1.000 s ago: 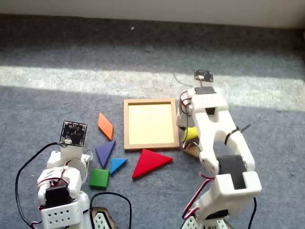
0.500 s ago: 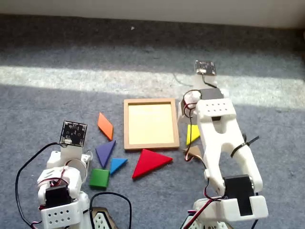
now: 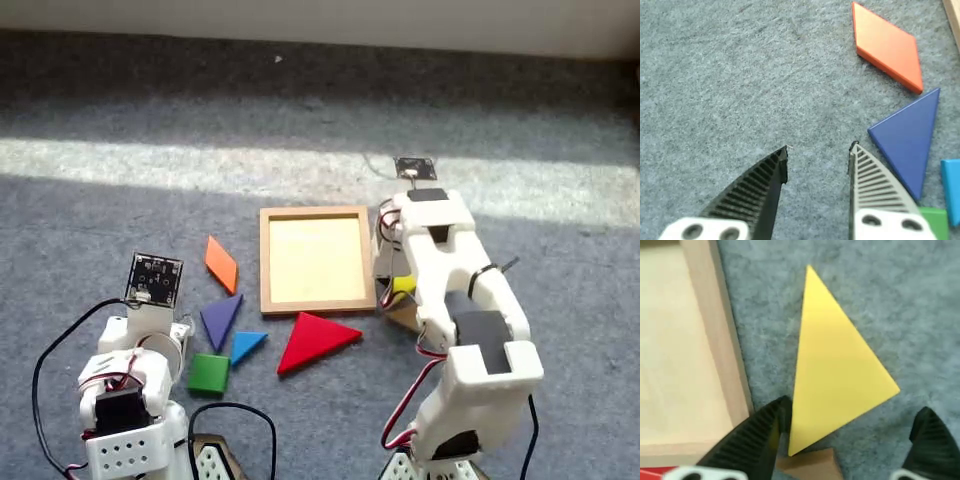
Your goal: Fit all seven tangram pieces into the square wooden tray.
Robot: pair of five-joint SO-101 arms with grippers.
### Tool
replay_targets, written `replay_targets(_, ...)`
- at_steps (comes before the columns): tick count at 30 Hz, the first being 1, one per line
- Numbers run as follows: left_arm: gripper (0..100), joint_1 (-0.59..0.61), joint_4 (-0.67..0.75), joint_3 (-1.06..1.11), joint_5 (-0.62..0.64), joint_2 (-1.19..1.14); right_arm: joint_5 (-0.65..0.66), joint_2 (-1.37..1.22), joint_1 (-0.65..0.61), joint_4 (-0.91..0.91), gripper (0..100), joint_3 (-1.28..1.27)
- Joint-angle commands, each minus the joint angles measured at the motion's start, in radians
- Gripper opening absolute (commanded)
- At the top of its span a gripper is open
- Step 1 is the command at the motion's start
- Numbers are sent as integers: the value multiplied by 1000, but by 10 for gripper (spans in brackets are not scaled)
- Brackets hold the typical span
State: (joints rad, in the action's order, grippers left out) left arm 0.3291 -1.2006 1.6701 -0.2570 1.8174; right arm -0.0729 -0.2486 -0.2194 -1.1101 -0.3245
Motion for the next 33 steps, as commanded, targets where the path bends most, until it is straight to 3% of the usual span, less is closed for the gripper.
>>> replay_targets(1,213,-16,3,5,-6,7,11,-7,4,22,365,42)
replay_targets(28,213,-16,3,5,-6,7,75,-18,2,143,362,42)
replay_targets(33,213,-16,3,5,-6,7,75,-18,-15,145,301,42)
